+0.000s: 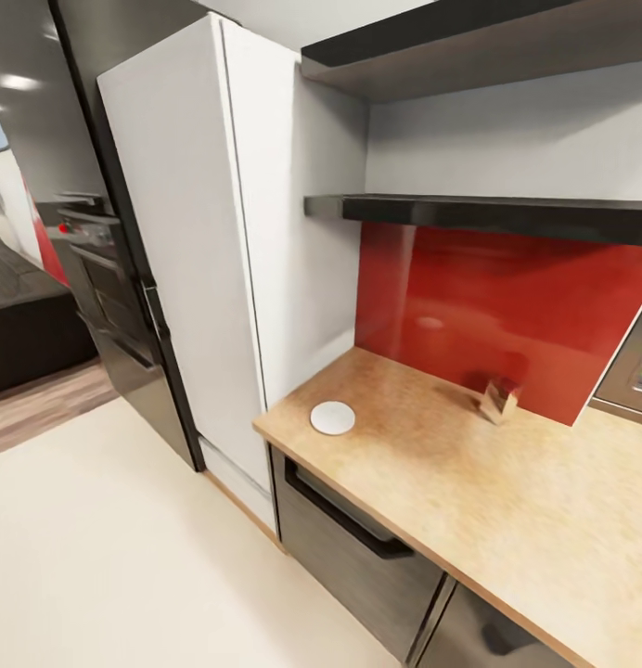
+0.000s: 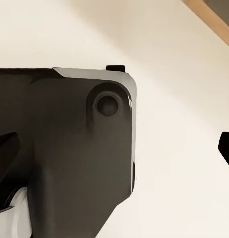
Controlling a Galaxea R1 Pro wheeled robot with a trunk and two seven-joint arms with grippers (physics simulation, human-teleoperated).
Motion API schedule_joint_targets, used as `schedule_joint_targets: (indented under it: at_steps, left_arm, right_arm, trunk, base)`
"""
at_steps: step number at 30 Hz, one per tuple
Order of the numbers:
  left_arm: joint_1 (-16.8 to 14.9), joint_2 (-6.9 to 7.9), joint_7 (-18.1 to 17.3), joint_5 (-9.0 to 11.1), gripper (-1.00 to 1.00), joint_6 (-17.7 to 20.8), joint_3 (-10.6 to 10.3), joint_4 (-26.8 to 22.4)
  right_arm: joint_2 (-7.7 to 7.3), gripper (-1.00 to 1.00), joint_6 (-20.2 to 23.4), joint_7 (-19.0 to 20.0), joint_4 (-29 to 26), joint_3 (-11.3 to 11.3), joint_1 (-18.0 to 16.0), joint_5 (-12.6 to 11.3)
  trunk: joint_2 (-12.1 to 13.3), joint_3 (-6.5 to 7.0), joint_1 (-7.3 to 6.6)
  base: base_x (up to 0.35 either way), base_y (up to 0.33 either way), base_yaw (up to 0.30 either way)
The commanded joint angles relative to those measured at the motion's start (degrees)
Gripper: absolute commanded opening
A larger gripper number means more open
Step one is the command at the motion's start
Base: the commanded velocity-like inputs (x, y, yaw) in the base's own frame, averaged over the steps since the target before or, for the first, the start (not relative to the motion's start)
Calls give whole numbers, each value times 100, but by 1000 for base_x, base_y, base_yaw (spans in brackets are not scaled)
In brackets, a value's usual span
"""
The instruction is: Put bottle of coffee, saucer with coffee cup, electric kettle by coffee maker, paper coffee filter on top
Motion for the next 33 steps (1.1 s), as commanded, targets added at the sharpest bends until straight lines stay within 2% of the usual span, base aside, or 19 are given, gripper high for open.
schedule_joint_targets:
  at_steps: [1, 19, 28, 33]
  left_arm:
    - [3, -3, 3, -22, 100, 7, 19, -13]
    - [3, -3, 11, -29, 100, -4, 24, -4]
    - [0, 1, -28, -25, 100, -15, 13, -62]
    - [-77, -43, -53, -38, 100, -18, -4, -192]
  right_arm:
    - [-1, 100, -21, 19, 6, -51, -5, 60]
    - [7, 100, -21, 19, 6, -51, -5, 60]
    - [44, 100, -21, 10, 8, -51, -5, 52]
    - [58, 100, -7, 8, 7, -57, -5, 41]
  trunk:
    - [-10, -10, 6]
    - [-10, -10, 6]
    - [-10, -10, 6]
    - [-10, -10, 6]
  base:
    - [281, 235, -270]
    - [262, 246, -272]
    - [33, 327, -279]
    - [1, 133, -279]
